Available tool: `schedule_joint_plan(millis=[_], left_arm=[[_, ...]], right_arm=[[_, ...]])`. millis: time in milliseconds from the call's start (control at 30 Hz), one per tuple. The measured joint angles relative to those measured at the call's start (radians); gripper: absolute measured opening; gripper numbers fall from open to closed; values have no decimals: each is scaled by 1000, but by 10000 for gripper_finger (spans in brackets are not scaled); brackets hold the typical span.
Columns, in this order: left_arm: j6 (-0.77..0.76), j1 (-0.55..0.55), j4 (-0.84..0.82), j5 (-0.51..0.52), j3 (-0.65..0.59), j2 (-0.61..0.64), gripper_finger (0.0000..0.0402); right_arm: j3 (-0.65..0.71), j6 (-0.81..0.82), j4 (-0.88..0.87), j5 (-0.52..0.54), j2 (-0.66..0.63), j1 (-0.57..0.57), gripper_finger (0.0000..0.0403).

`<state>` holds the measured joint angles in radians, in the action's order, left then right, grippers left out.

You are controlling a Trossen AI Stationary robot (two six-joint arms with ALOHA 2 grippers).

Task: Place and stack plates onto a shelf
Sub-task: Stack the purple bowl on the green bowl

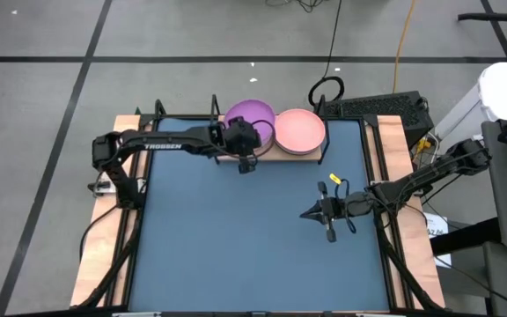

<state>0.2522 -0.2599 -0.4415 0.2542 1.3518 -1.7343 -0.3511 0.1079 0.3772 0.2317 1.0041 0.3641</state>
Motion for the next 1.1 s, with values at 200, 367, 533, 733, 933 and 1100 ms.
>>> schedule_joint_plan(millis=[200,367,533,733,933,1100], left_arm=[[2,-18,-7,0,0,-14,22],[5,-23,-7,1,0,-29,24],[3,-24,-1,3,0,-31,26],[8,-24,-3,16,0,-33,27],[-6,-29,-7,16,0,-33,28],[-38,-34,-32,17,0,-33,28]], right_arm=[[0,0,0,1,0,0,0],[0,0,0,2,0,0,0],[0,-1,0,2,0,0,0],[0,-9,0,3,0,0,0],[0,-10,0,2,0,0,0],[0,-16,0,3,0,0,0]])
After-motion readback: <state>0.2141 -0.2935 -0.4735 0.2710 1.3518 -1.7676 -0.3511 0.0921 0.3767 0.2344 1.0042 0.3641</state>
